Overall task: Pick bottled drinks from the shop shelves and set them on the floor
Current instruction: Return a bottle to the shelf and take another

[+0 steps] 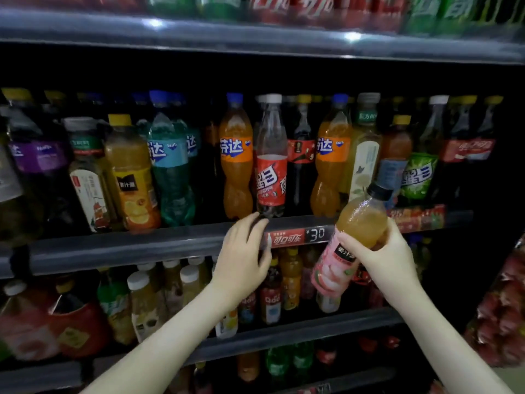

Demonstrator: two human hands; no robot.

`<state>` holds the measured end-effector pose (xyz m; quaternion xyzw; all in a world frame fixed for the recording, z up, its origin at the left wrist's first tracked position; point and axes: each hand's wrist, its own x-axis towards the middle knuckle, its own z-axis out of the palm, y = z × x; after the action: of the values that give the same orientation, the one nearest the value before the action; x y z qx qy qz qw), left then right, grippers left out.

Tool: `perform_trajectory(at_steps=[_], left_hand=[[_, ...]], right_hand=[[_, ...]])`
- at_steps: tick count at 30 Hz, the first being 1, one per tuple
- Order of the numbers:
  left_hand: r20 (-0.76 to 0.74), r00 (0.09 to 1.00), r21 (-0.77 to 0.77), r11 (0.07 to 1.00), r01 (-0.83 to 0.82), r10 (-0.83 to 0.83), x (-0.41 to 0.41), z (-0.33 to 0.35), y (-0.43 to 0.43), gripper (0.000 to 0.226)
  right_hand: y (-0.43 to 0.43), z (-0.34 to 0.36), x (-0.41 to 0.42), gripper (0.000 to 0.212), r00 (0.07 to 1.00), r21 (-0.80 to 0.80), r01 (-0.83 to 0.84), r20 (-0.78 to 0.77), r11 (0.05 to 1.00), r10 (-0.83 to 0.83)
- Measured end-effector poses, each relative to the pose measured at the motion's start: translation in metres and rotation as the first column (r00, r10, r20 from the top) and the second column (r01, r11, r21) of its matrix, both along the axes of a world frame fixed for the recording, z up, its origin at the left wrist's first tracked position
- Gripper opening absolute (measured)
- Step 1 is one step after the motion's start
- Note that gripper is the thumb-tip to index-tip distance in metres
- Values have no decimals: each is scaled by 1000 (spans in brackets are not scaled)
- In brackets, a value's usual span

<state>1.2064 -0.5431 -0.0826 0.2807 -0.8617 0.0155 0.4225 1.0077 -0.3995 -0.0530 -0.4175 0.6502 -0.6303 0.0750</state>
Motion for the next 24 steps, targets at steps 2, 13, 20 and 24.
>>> perform_trajectory(at_steps=[2, 13, 20, 24], left_hand=[[19, 1000, -51, 999, 17, -16, -3, -23, 4, 50], [273, 950, -85, 980, 179, -150, -46, -96, 21, 34], [303, 948, 338, 941, -10, -99, -131, -134, 23, 59], [184, 974, 489, 872, 27, -133, -184, -132, 12, 71]], right_hand=[[0, -18, -7, 59, 1000, 31, 29, 11, 999, -29], [1, -87, -57, 57, 993, 252, -101, -30, 962, 112], [13, -129, -108, 61, 988, 327, -121, -49, 937, 145], [17, -142, -140, 66, 988, 357, -118, -53, 927, 146]])
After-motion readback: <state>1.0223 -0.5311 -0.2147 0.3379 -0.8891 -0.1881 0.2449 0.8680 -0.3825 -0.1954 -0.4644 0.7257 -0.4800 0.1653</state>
